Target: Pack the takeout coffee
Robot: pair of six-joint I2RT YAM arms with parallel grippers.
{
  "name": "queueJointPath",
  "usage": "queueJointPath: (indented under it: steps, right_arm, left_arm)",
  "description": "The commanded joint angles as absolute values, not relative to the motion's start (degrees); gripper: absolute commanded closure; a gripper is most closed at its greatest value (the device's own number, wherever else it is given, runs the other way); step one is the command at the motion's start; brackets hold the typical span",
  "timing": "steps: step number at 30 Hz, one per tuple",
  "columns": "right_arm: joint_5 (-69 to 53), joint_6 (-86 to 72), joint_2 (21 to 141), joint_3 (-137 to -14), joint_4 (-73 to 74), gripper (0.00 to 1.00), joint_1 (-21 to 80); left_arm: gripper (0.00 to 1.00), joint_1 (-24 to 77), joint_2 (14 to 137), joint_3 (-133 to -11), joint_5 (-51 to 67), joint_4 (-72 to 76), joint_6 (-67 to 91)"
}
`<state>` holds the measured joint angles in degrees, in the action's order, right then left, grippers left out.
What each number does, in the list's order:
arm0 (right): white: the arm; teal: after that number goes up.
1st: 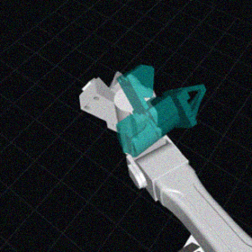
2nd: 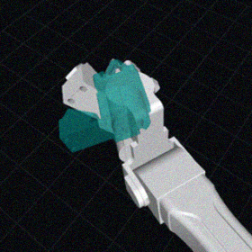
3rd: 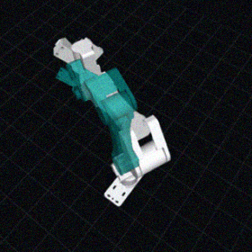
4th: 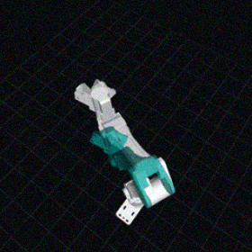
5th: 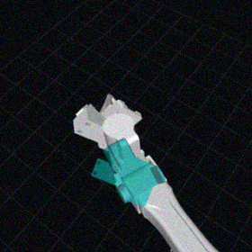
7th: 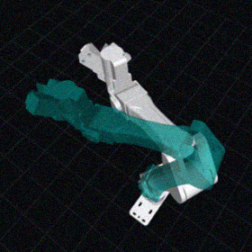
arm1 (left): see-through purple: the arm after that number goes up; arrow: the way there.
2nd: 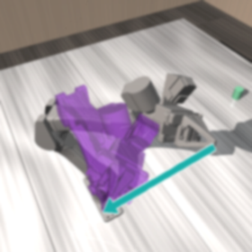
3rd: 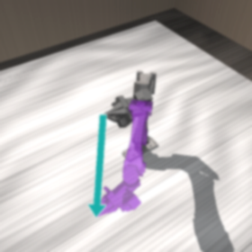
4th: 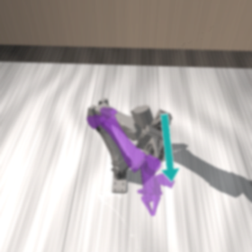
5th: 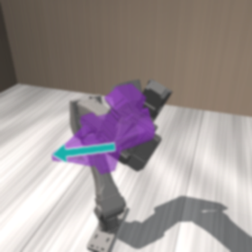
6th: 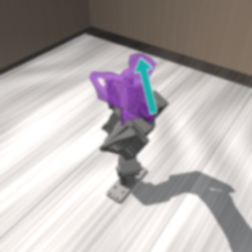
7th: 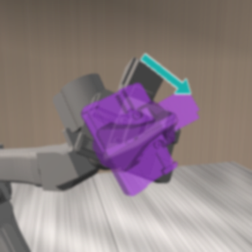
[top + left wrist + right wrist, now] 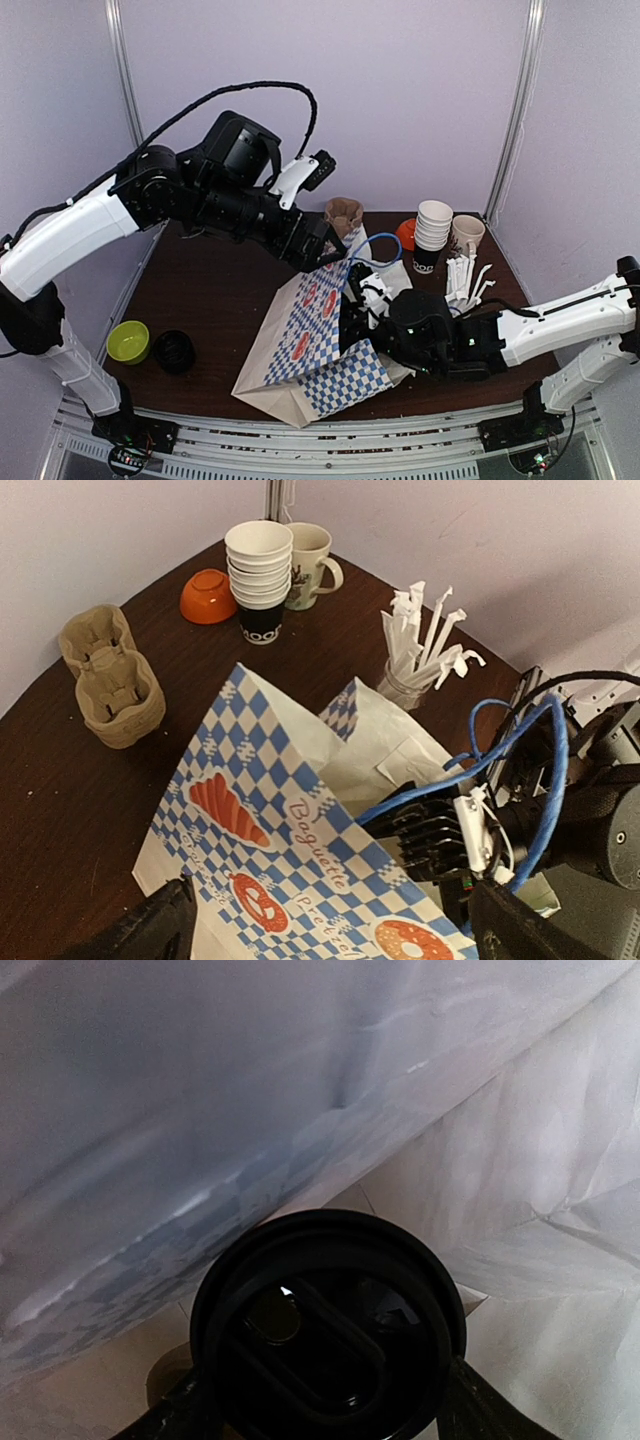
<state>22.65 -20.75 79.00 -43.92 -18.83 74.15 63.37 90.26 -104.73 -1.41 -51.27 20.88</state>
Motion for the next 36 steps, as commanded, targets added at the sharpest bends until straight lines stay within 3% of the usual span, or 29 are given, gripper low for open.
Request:
queueJointPath:
  steps: [1, 19, 36]
  right_arm:
    - [22.72, -20.21, 79.53, -45.45, -18.56, 0.53, 74.35]
    - [22.72, -20.79, 79.83, -46.29, -17.86, 0.53, 74.34]
    - [23.01, -21.78, 79.15, -46.48, -16.80, 0.53, 74.36]
  left_arm:
    - [0.02, 66.44, 93.06, -108.32, -2.22, -53.14, 23.62]
    - [0.02, 71.27, 97.93, -111.68, -7.91, -61.81, 28.79]
    - [0.42, 71.45, 103.72, -121.32, -11.69, -76.40, 29.85]
